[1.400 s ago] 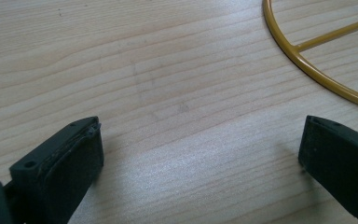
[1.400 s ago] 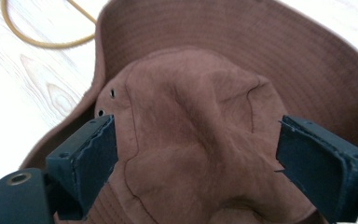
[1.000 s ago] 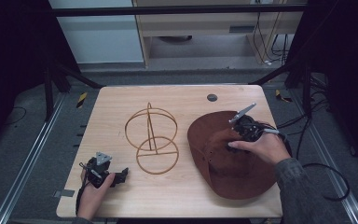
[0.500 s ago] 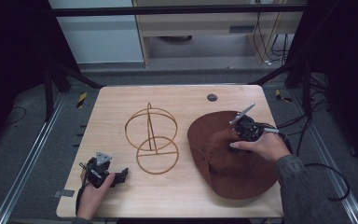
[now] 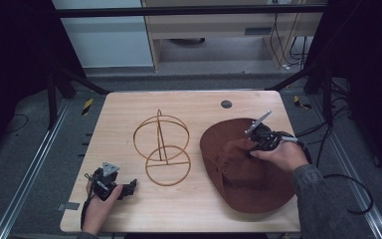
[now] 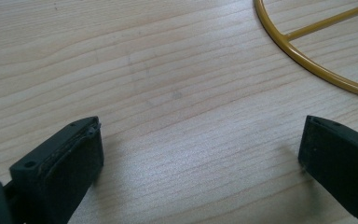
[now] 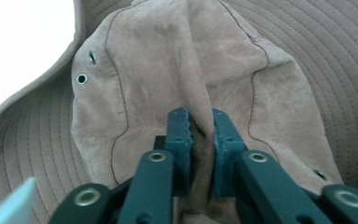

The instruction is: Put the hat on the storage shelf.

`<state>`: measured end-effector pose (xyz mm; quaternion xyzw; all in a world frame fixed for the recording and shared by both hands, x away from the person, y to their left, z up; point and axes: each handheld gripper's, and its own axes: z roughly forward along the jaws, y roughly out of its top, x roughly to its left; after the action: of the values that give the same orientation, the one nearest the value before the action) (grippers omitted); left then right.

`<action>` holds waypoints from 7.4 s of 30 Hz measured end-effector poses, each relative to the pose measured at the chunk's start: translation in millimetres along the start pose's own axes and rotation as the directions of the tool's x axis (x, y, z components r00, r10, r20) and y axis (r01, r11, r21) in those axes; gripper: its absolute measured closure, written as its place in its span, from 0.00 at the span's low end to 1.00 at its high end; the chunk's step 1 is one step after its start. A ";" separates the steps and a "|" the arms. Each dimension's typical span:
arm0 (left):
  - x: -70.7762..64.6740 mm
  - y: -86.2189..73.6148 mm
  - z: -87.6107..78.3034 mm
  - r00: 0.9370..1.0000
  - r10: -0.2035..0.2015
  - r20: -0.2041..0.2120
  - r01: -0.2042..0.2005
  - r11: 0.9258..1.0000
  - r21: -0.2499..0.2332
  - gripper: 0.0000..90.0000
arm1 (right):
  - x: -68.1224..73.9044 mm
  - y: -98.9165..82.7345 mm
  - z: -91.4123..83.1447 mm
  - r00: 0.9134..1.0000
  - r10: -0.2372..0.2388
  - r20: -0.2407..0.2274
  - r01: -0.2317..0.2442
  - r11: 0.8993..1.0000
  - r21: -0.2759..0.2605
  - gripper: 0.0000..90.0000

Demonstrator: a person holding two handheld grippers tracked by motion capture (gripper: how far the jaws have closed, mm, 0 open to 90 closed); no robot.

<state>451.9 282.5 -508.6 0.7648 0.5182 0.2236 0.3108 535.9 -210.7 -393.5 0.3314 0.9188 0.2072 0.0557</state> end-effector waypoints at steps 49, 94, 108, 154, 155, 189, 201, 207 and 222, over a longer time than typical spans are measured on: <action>5.9 6.4 6.3 1.000 0.010 0.007 -0.010 1.000 -0.001 0.00 | 14.0 10.7 -92.2 1.000 -0.007 0.006 0.008 0.965 -0.260 0.99; 5.1 5.9 6.2 1.000 0.003 0.004 -0.003 1.000 -0.006 0.00 | 48.1 48.3 -170.2 1.000 -0.003 0.026 0.015 0.877 -0.480 0.99; 5.2 6.0 6.3 1.000 0.003 0.005 -0.003 1.000 -0.007 0.00 | 61.3 66.0 -179.7 1.000 -0.003 0.019 0.013 0.840 -0.542 0.99; 5.2 6.2 6.1 1.000 0.002 0.005 -0.002 1.000 -0.004 0.00 | 114.9 151.0 -147.8 0.999 -0.046 -0.007 0.032 0.781 -0.624 0.99; 5.2 6.2 6.1 1.000 0.002 0.005 -0.002 1.000 -0.004 0.00 | 114.9 151.0 -147.8 0.999 -0.046 -0.007 0.032 0.781 -0.624 0.99; 5.3 6.2 6.1 1.000 0.004 0.006 -0.004 1.000 -0.002 0.00 | 138.6 195.0 -118.4 0.995 -0.093 -0.044 0.046 0.782 -0.621 0.99; 5.2 6.2 5.9 1.000 0.003 0.006 -0.003 1.000 -0.001 0.00 | 148.0 202.3 -107.2 0.992 -0.117 -0.050 0.062 0.792 -0.607 0.99; 5.2 6.2 5.9 1.000 0.004 0.007 -0.004 1.000 -0.001 0.00 | 150.6 204.2 -102.1 0.991 -0.125 -0.044 0.075 0.803 -0.591 0.99; 4.9 6.1 6.1 1.000 0.003 0.004 -0.003 1.000 -0.003 0.00 | 157.1 211.6 -85.9 0.989 -0.144 -0.022 0.112 0.852 -0.511 0.98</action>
<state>461.7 283.9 -508.5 0.7654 0.5162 0.2235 0.3126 517.7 6.0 -221.6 0.2366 0.8527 0.4479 0.1274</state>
